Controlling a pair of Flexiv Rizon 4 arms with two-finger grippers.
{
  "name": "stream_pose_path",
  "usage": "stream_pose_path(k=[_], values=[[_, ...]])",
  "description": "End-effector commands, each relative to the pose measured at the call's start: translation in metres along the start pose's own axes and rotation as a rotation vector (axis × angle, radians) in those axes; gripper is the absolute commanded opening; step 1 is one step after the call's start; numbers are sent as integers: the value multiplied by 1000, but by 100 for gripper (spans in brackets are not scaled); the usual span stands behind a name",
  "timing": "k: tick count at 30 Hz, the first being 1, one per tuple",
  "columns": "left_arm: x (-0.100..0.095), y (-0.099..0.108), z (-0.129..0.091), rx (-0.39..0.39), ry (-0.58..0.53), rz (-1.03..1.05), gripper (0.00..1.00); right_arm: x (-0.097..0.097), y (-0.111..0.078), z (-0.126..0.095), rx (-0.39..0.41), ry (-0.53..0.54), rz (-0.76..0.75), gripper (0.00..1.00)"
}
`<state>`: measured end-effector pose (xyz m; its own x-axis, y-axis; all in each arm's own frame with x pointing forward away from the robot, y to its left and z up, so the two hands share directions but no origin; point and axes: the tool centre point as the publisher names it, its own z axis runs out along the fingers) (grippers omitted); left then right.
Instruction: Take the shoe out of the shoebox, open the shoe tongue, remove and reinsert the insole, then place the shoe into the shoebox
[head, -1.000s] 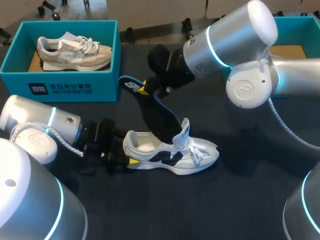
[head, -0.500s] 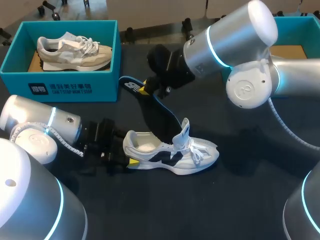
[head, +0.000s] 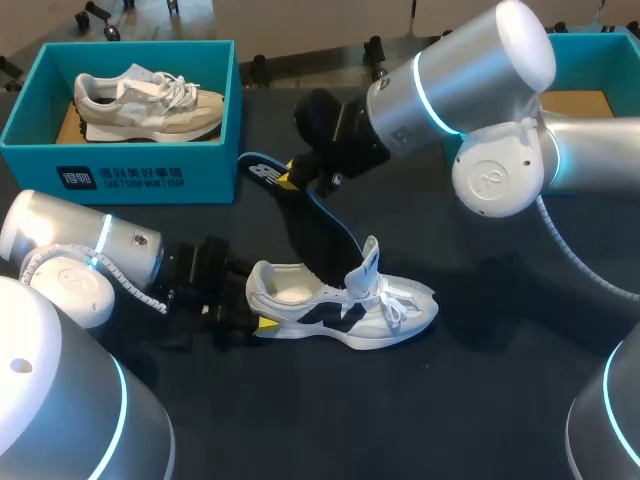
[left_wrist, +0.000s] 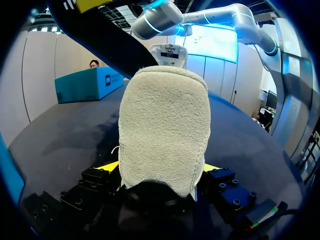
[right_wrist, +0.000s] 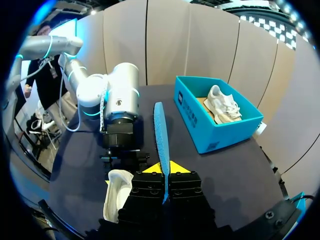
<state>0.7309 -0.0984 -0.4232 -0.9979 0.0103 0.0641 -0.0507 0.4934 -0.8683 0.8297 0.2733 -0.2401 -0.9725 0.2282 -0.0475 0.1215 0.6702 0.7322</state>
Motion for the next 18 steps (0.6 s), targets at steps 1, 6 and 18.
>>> stream_pose_path(k=[1,6,18], values=[[-1,1,2,-4,2,-1,0,3,-1,1,-2,-3,3,0],[-1,1,2,-4,2,-1,0,3,0,1,-10,-1,3,0],[-1,1,2,-4,2,-1,0,-4,12,-5,-38,-6,-15,0]])
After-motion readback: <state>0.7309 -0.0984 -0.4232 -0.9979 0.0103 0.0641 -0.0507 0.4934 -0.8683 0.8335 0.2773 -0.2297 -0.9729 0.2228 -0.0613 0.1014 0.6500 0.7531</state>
